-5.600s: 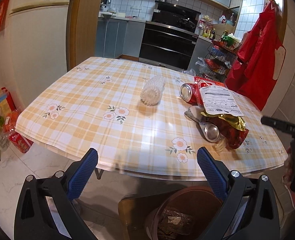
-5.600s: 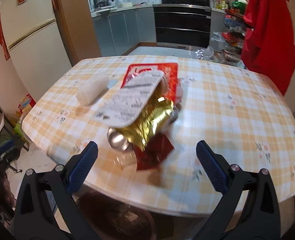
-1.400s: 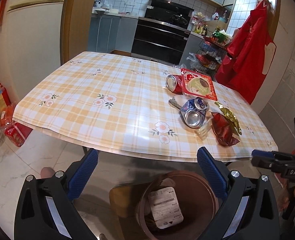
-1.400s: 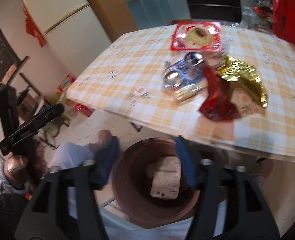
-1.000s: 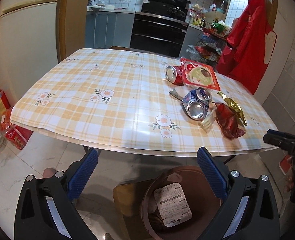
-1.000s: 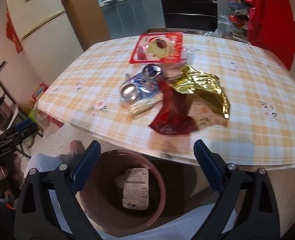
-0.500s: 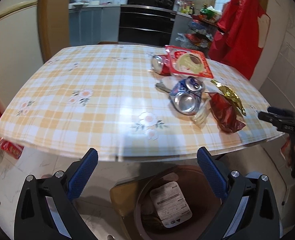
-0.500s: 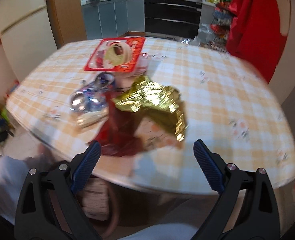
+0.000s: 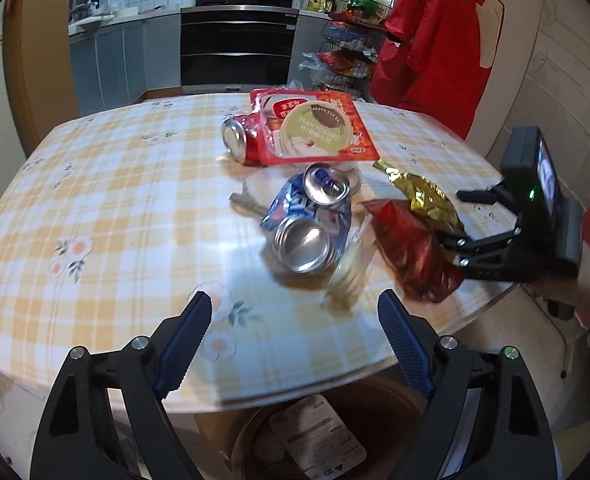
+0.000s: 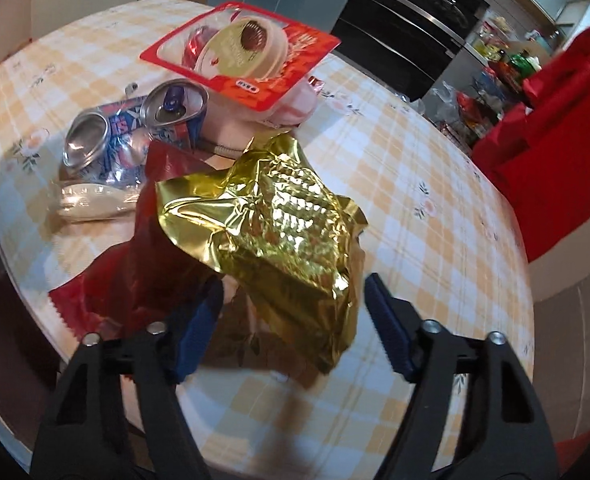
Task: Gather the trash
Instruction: 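Grasp the gold foil wrapper with the right gripper while the left gripper grasps the yogurt lid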
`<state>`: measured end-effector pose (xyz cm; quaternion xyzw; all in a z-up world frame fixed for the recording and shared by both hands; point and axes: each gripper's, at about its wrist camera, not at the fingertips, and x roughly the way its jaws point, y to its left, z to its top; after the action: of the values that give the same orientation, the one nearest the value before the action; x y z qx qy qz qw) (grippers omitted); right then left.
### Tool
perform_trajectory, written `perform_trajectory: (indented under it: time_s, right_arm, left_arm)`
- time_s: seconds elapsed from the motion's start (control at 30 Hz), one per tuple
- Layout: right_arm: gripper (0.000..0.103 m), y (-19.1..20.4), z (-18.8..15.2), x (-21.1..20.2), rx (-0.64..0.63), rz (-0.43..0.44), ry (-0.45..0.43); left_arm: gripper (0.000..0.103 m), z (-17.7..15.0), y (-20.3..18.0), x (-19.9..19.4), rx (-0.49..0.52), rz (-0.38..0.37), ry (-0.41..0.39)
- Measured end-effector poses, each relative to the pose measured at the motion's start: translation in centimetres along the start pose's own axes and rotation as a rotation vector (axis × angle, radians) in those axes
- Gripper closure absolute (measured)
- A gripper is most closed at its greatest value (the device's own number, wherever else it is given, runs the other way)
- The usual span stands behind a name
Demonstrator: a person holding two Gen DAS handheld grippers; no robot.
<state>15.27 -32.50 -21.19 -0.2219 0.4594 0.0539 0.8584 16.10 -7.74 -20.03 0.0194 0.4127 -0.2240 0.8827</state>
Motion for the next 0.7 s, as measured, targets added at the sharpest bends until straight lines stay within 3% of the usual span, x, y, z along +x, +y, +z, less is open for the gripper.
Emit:
perform_trajectory:
  time_s: [0.1,0.2,0.37,0.43,0.7]
  right_arm:
    - [0.063,-0.5,0.4,0.3,0.015,0.021,-0.003]
    - [0.071,-1.7,0.7,-0.5,0.071,0.051,-0.042]
    - [0.078,-4.9,0.9,-1.8,0.230,0.116,-0.111]
    - [0.080,-5.8,0.8,-2.2,0.281,0.134,-0.128]
    - [0.081,-7.8,-0.1,-2.5,0.395,0.195,-0.160]
  left_arm:
    - [0.025,1.4,0.1,0.8,-0.008,-0.024,0.004]
    - [0.025,3.8,0.0,1.7,0.004,-0.028,-0.003]
    - [0.025,10.1,-0.5,5.0,-0.030,-0.076,0.000]
    - [0.019,12.1,-1.2,6.8,-0.015,-0.074,0.005]
    - [0.018,16.3,-3.0,13.6,0.090,0.025,0.050]
